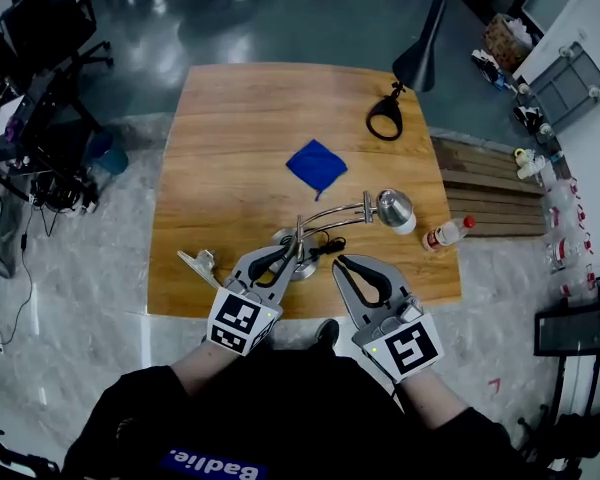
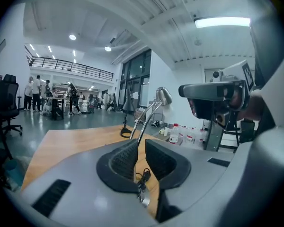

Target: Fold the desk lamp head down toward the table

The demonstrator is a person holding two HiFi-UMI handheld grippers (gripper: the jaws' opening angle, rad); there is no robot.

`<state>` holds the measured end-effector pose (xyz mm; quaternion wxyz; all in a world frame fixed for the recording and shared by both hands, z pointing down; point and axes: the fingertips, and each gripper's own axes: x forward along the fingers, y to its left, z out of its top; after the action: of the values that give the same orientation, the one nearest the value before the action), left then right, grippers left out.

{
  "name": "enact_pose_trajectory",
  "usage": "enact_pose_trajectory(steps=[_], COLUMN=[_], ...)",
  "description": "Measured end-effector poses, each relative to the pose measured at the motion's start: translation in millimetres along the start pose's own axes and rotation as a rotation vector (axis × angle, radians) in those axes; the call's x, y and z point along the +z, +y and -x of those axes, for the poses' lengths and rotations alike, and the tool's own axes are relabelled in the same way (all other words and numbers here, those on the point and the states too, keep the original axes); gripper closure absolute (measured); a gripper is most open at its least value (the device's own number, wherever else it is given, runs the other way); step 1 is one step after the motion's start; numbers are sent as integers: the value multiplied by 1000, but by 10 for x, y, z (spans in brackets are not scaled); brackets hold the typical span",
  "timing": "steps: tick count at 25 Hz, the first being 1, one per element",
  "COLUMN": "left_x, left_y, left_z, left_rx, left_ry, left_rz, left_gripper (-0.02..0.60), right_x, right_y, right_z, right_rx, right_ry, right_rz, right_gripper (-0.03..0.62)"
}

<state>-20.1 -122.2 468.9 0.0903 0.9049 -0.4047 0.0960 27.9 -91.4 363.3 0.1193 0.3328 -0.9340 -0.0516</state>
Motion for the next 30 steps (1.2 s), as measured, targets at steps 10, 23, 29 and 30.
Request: enact_pose_trajectory(steps=[10,23,29,30], left_x=[-315,-605,-702,-711], left_y=[160,201,197,190], left_z=[-274,-583,-666,-682], left_rx=[33,-24,-53,-56], left_ry=[74,141,173,174], left_rz=[14,-29,-48,-48], left_gripper=[453,410,410,410], right_x=[-81,-268,-382,-410], right_y=[-75,-198,-364,-394], right_z=[-73,-238,-362,-372], right_rx=[30,-93,-133,-132], right_ry=[180,497,666,693], right_rz=[214,674,924,953], right_gripper=[531,428,428,428])
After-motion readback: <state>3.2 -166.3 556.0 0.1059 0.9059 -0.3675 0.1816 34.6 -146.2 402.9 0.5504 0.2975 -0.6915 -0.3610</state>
